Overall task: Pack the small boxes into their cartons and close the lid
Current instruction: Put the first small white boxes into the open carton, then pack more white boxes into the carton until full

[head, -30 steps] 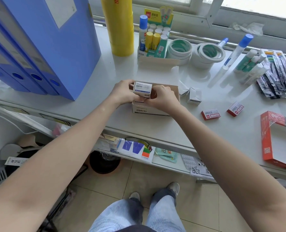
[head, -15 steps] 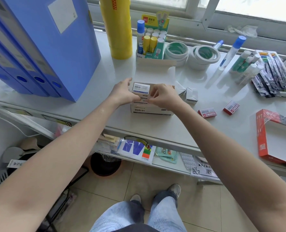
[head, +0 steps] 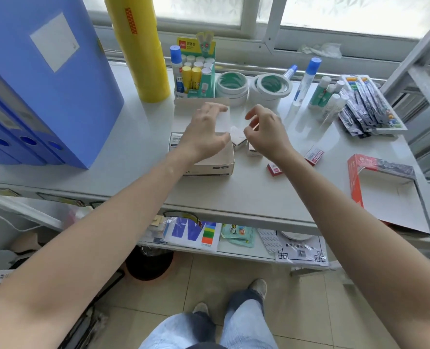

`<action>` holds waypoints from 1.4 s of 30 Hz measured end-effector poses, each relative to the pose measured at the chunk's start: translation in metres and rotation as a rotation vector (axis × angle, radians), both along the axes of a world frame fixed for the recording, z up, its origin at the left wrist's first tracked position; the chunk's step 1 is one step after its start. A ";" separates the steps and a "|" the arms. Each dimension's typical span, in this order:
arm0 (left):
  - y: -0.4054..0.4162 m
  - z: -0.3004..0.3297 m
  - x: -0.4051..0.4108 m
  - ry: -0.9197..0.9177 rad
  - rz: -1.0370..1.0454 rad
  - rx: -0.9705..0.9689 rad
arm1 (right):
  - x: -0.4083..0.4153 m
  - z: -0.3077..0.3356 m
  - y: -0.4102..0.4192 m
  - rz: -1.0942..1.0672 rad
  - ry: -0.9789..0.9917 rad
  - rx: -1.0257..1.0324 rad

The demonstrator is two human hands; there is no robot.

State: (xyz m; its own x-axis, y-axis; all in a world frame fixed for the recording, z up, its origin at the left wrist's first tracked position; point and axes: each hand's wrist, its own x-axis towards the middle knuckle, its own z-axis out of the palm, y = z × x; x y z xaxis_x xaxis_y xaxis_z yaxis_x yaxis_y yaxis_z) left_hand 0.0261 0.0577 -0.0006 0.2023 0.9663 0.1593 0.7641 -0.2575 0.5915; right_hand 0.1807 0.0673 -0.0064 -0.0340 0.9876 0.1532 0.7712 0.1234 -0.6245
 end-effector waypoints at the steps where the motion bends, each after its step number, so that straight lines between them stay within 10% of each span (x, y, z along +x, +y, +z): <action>1: 0.001 -0.004 0.003 0.029 -0.023 -0.006 | 0.002 -0.004 0.001 0.009 -0.013 -0.015; 22: 0.050 -0.031 0.054 0.919 -0.076 -0.100 | 0.031 -0.045 0.019 0.189 -0.301 -0.193; 34: 0.038 -0.016 0.045 0.222 0.020 0.018 | 0.069 -0.007 0.007 0.033 0.210 -0.204; 42: 0.017 -0.001 0.029 -0.405 -0.016 -0.230 | 0.060 0.011 -0.011 0.039 0.498 -0.259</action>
State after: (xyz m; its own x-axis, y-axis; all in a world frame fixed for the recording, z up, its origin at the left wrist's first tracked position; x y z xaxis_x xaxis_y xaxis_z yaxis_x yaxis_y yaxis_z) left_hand 0.0550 0.0743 -0.0016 0.1832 0.9830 0.0108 0.4572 -0.0949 0.8843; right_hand 0.2408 0.0565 0.0047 -0.0573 0.9946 -0.0870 0.3736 -0.0594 -0.9257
